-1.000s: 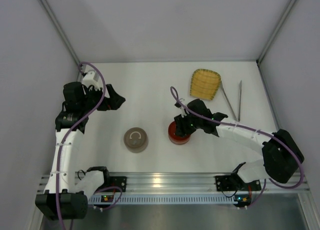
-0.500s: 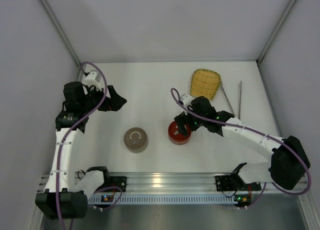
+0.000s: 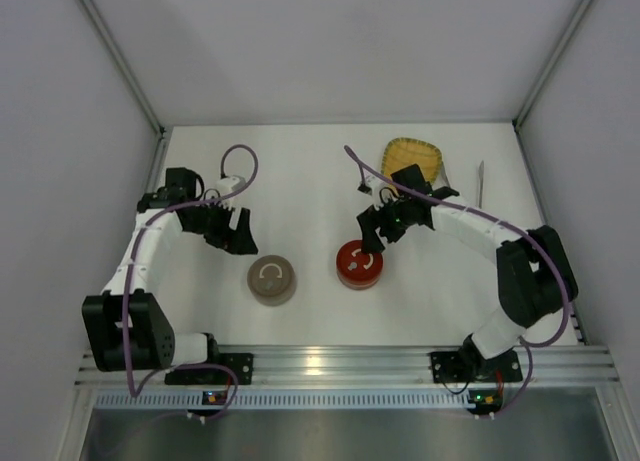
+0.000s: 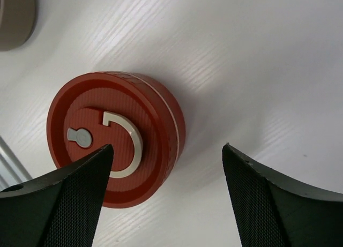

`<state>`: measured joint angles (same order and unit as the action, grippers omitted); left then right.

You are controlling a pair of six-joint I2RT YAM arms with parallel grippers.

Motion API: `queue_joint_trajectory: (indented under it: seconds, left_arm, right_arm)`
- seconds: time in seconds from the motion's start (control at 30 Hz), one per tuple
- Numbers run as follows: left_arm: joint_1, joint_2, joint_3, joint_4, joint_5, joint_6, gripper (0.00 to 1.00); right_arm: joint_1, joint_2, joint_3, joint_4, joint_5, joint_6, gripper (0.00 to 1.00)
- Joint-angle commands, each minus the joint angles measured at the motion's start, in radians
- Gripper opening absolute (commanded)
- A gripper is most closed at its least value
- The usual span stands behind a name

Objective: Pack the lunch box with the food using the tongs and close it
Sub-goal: Move the packing box to the center of the board.

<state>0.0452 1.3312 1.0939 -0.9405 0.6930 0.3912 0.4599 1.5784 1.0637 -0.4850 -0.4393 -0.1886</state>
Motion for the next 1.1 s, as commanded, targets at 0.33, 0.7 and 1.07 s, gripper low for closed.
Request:
queue_joint_trajectory:
  seconds: [0.33, 0.7, 1.07]
  left_arm:
    - [-0.091, 0.095, -0.129, -0.022, -0.114, 0.204, 0.63]
    - [-0.291, 0.194, -0.131, 0.115, -0.256, 0.066, 0.50]
    - [-0.360, 0.243, -0.071, 0.100, -0.179, 0.024, 0.44]
  right_arm:
    - [0.022, 0.094, -0.022, -0.083, -0.222, -0.049, 0.47]
    - [0.054, 0.075, -0.051, -0.047, -0.217, -0.017, 0.45]
    - [0.054, 0.077, -0.050, -0.007, -0.230, 0.028, 0.46]
